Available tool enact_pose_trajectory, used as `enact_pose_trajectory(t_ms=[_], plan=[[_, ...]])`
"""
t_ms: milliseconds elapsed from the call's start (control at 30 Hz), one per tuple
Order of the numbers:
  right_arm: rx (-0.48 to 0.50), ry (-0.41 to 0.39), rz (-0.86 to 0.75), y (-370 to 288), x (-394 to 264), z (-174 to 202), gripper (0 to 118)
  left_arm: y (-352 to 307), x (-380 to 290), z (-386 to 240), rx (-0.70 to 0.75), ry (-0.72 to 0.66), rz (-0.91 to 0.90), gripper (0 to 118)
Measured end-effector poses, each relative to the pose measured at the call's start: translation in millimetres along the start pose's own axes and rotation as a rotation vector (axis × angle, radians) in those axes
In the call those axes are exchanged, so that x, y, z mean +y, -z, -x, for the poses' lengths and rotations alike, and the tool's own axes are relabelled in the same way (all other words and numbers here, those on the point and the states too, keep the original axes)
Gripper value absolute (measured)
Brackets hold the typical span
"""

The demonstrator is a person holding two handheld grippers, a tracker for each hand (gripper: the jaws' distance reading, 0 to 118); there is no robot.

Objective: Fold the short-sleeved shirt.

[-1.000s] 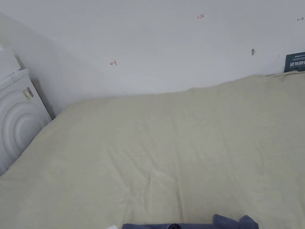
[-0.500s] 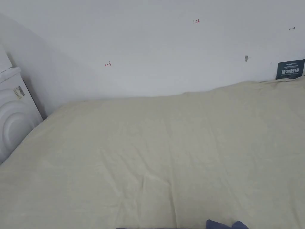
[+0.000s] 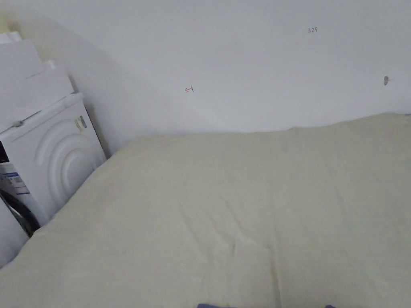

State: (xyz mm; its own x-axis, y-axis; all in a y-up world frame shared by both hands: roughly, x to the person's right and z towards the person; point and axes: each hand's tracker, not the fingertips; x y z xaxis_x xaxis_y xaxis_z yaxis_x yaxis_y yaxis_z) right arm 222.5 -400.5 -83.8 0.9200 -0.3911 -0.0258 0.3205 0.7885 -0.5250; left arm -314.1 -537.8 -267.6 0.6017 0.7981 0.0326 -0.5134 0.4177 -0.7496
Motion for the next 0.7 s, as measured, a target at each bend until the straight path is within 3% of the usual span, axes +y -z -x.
enact_pose_trajectory(t_ms=[167, 200, 233, 333, 367, 433, 533, 600, 633, 700], plan=[[-0.012, -0.002, 0.011, -3, -2, 2, 0, 21, -18, -12, -0.094, 0.003, 0.004, 118], [-0.015, 0.004, 0.011, -3, -2, 2, 0, 29, -15, -12, -0.124, -0.040, 0.064, 109], [-0.014, 0.012, 0.013, -3, -3, 2, 0, 38, -19, -15, -0.128, -0.094, 0.120, 95], [-0.008, 0.025, 0.018, -2, -3, 1, 0, 55, -38, -38, 0.020, 0.059, 0.120, 32], [-0.015, 0.021, 0.017, -2, -3, 1, 0, 57, -39, -36, 0.036, -0.002, 0.112, 24], [-0.019, 0.016, 0.014, -4, -3, 0, 0, 48, -37, -28, -0.047, -0.131, 0.070, 17], [-0.023, 0.033, 0.011, -5, -2, -5, 0, 25, -23, -24, 0.002, -0.119, 0.000, 14], [-0.021, 0.048, 0.005, -4, -2, -8, 0, -1, -15, -44, -0.039, -0.170, -0.046, 13], [-0.015, 0.051, 0.007, -3, -1, -9, 0, -11, -10, -47, -0.026, -0.154, -0.048, 13], [-0.013, 0.049, 0.005, -2, -2, -10, 0, -35, 7, -65, 0.098, 0.051, -0.076, 13]])
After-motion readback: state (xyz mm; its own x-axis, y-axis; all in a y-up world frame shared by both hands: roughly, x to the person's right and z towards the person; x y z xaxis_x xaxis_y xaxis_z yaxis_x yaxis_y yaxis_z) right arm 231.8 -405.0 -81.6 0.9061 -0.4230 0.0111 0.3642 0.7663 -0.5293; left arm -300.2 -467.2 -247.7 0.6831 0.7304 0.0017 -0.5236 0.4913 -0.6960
